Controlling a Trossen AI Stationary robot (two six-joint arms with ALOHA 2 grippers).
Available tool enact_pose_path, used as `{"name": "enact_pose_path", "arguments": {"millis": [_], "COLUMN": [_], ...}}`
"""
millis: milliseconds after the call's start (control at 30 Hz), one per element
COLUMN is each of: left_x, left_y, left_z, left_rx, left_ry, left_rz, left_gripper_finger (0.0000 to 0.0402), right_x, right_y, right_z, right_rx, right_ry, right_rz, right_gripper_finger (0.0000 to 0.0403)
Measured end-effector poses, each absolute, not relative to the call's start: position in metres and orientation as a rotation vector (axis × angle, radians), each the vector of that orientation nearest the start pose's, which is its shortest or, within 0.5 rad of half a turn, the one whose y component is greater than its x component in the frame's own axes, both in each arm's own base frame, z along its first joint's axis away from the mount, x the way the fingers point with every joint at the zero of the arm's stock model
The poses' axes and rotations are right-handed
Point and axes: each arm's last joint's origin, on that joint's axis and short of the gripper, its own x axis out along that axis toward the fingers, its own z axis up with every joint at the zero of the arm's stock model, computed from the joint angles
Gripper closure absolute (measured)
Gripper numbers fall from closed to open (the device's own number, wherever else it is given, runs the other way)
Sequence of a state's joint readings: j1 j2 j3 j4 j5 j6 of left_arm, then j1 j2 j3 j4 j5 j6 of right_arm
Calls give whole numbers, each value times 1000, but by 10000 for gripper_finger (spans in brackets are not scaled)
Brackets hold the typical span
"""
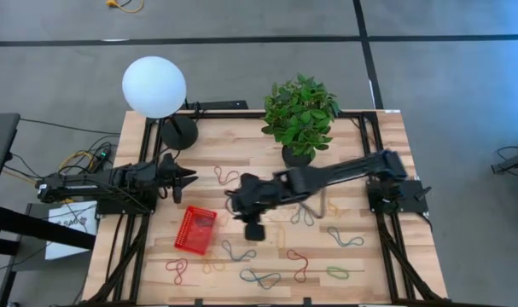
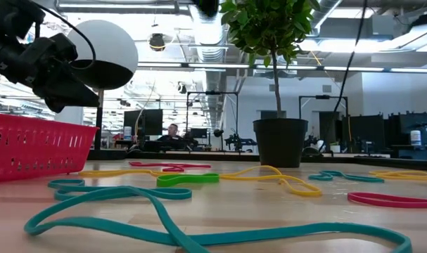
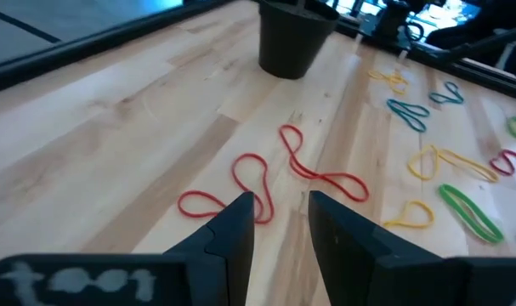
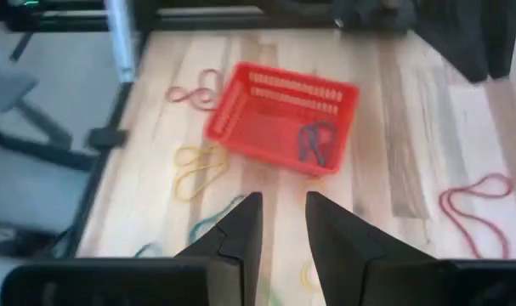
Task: Pick and place items into bin
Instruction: Put the red rubber band into the red bin
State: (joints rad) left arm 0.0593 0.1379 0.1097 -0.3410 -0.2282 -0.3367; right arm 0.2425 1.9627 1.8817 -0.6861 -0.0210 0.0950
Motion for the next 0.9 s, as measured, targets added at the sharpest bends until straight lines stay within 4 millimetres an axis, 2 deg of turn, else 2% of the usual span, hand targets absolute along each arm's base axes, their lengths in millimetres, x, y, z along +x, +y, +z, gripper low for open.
{"name": "enact_pose_path", "arguments": {"millis": [100,200,333,433,500,600,733,833,900], "left_x": [94,95,97,98,100,106,118,132,143], "left_y": [13,13,13,14,14,13,14,16,17], "left_z": [160,162,166,168,170,173,186,195,199], "left_rx": [-291,-361,-374,-376,-379,-404,-403,-328,-275], "left_ry": [290,248,202,177,165,183,251,324,378], "left_rz": [381,388,376,372,368,344,365,401,417], "left_gripper_finger": [298,298,298,298,298,300,306,311,314], "right_x": [394,358,300,265,246,229,222,218,214], "right_y": [107,100,85,82,85,89,100,110,112], "right_z": [343,347,324,303,292,282,272,264,264], "right_rx": [-63,-135,-118,-108,-116,-85,-22,-74,-108], "right_ry": [802,843,893,814,743,586,493,516,505], "right_rz": [156,-56,-509,-693,-729,-751,-618,-494,-492], "right_gripper_finger": [317,317,317,314,312,307,301,300,300]}}
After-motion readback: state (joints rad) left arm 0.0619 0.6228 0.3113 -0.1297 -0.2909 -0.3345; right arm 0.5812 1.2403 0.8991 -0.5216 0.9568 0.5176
